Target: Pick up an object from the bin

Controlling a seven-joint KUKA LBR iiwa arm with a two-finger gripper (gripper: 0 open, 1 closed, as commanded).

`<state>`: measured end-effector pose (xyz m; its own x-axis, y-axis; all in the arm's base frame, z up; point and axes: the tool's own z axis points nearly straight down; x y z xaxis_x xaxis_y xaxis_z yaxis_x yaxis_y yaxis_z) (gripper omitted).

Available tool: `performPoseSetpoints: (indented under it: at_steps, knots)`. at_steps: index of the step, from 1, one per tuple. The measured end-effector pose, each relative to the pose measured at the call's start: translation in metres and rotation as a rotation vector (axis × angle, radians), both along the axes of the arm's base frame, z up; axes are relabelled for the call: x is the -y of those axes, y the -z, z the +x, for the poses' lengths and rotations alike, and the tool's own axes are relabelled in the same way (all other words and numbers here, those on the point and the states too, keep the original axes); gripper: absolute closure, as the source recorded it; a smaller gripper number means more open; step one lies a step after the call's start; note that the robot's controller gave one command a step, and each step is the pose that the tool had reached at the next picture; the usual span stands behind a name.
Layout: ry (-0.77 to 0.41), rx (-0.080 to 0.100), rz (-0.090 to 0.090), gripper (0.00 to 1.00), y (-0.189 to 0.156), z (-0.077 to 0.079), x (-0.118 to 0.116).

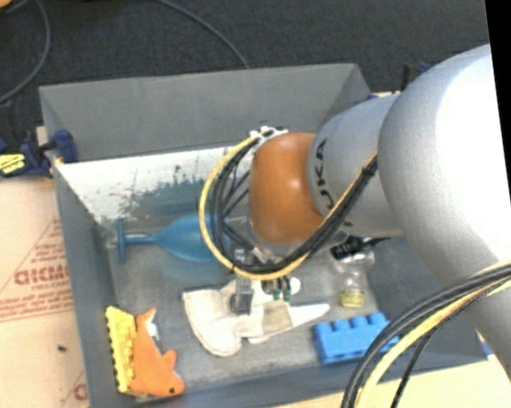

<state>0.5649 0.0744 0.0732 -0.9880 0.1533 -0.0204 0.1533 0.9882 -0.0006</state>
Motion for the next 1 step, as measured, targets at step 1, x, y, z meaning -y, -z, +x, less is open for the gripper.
performPoseSetpoints:
  at_steps: [1]
  knots:
    - [-0.001,0.0,0.0,1.0,0.0,0.0,0.0]
